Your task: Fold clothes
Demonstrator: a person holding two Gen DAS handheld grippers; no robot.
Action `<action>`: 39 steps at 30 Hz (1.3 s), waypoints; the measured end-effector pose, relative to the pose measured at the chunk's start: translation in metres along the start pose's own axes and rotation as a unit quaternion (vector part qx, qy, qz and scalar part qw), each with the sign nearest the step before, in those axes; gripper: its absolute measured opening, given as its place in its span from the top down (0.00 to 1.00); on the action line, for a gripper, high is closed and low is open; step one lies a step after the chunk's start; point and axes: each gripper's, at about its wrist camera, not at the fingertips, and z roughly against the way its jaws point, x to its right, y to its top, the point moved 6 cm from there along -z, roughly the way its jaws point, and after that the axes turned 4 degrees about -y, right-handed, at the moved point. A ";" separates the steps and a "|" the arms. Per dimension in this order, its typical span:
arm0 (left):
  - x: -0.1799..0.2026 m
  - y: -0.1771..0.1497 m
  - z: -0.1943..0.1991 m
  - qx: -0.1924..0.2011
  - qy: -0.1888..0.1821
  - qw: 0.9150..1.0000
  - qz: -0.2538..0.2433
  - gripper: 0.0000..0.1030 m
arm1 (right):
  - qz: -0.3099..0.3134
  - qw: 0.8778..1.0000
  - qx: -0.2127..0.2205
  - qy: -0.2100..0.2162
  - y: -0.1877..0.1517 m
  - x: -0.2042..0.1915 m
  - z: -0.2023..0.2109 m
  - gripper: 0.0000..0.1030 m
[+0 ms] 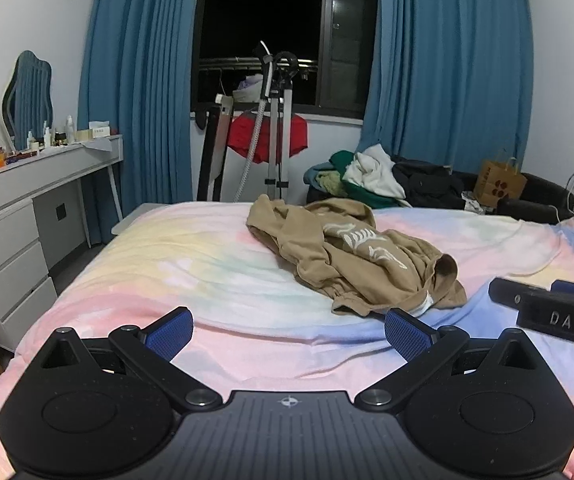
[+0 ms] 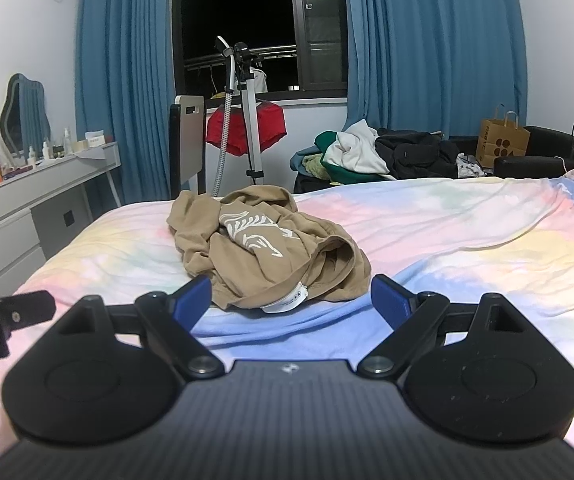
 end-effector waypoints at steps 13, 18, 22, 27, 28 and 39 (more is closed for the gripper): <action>0.013 -0.017 -0.069 -0.071 -0.014 0.993 -0.088 0.03 | -0.057 0.998 -0.020 0.009 0.003 0.021 -0.002 0.14; 0.022 -0.022 -0.119 -0.101 0.001 0.983 -0.150 0.08 | -0.077 0.997 -0.027 0.007 0.003 0.030 -0.004 0.14; 0.026 -0.019 -0.155 -0.097 -0.002 0.982 -0.159 0.10 | -0.094 0.995 -0.033 0.016 0.002 0.036 -0.009 0.14; 0.044 -0.023 -0.203 -0.097 -0.001 0.976 -0.197 0.13 | -0.104 0.993 -0.054 0.011 -0.009 0.046 -0.021 0.14; 0.047 -0.025 -0.213 -0.099 0.002 0.972 -0.213 0.14 | -0.107 0.992 -0.059 0.009 -0.011 0.048 -0.024 0.14; 0.069 -0.020 -0.259 -0.088 -0.078 0.965 -0.235 0.63 | -0.082 0.992 -0.087 -0.040 -0.026 0.055 -0.058 0.14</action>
